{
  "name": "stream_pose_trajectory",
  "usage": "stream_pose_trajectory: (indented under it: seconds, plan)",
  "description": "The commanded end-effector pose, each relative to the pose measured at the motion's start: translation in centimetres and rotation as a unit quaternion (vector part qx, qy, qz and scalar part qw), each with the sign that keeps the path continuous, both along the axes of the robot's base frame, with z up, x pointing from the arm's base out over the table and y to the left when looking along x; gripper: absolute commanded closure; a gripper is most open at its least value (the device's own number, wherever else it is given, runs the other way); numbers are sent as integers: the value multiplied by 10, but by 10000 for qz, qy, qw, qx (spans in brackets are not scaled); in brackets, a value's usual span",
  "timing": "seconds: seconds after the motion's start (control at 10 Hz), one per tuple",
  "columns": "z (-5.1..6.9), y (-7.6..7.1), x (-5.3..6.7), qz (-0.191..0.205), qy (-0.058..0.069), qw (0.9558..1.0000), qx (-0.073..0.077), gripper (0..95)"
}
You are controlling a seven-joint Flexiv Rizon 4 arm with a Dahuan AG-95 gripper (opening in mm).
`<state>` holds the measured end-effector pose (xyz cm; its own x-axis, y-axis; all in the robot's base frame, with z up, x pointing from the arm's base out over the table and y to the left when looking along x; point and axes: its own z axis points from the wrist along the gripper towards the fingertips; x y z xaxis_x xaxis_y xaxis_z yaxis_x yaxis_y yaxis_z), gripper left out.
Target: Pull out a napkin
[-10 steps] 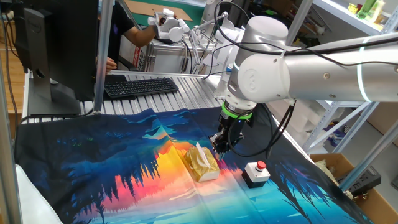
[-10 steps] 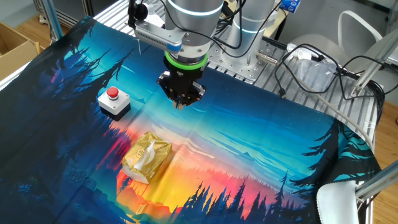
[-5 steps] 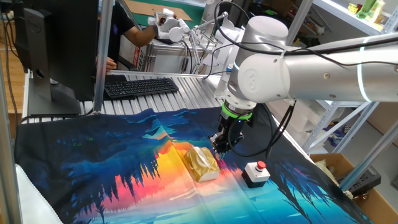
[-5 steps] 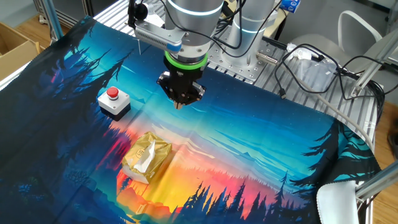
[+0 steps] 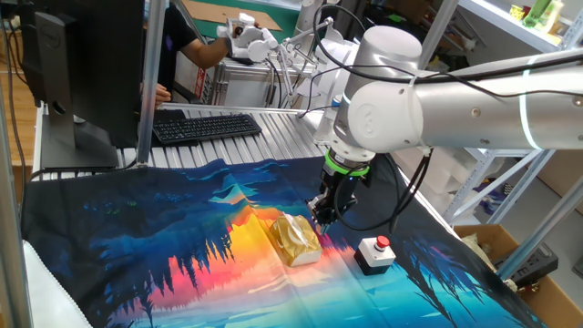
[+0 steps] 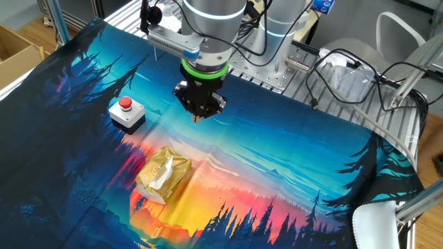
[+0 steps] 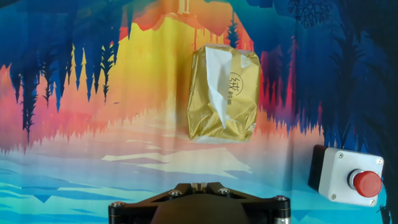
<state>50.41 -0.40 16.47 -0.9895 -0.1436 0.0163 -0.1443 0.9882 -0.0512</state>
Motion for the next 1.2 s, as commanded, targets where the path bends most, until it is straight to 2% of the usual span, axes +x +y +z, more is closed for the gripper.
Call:
stream_pose_trajectory:
  seconds: [0.1,0.7,1.1,1.2]
  plan:
    - [-2,-1,3,0,7,10000,3,950]
    - [-6,-4,27,6,33,10000,-2,950]
    - [-13,-12,57,56,85,9999,-3,950]
    - [-14,-12,59,59,84,9999,-4,950]
